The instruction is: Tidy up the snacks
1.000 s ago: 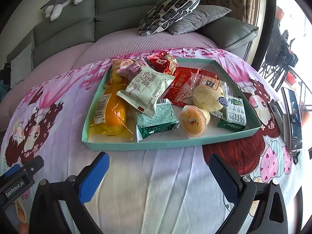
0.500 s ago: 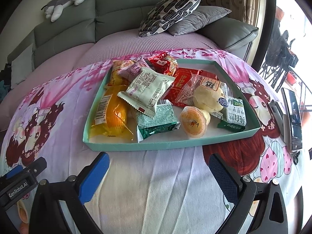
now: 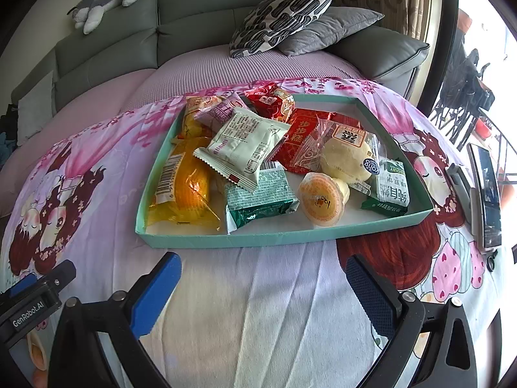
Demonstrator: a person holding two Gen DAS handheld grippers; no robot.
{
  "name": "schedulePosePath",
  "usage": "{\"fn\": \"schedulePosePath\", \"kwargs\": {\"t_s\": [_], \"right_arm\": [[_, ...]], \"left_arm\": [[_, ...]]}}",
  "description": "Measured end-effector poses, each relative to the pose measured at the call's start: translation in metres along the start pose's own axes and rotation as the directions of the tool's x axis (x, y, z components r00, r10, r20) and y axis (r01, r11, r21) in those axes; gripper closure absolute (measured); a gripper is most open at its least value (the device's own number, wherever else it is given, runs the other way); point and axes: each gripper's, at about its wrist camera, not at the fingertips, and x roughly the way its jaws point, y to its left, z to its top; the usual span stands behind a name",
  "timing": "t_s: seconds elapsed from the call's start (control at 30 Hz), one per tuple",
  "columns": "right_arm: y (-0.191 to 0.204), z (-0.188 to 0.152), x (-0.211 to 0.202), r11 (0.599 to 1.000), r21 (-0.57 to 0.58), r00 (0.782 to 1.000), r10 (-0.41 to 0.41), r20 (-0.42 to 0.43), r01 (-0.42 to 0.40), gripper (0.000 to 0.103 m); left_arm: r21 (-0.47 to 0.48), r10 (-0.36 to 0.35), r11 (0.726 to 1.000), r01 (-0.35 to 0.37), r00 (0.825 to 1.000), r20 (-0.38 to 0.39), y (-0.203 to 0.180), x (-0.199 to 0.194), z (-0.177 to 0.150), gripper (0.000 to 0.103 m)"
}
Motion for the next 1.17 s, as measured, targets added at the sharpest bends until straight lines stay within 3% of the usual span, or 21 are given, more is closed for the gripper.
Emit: {"fn": "schedulePosePath", "kwargs": {"t_s": [1.17], "right_arm": [[0.0001,-0.0001,0.0007,1.0,0.001,1.0,0.0,-0.002,0.0,0.0]], "left_arm": [[0.001,0.013,1.0,-0.013,1.0,-0.007,0.0019,0.0021,-0.0002,0.004]]}}
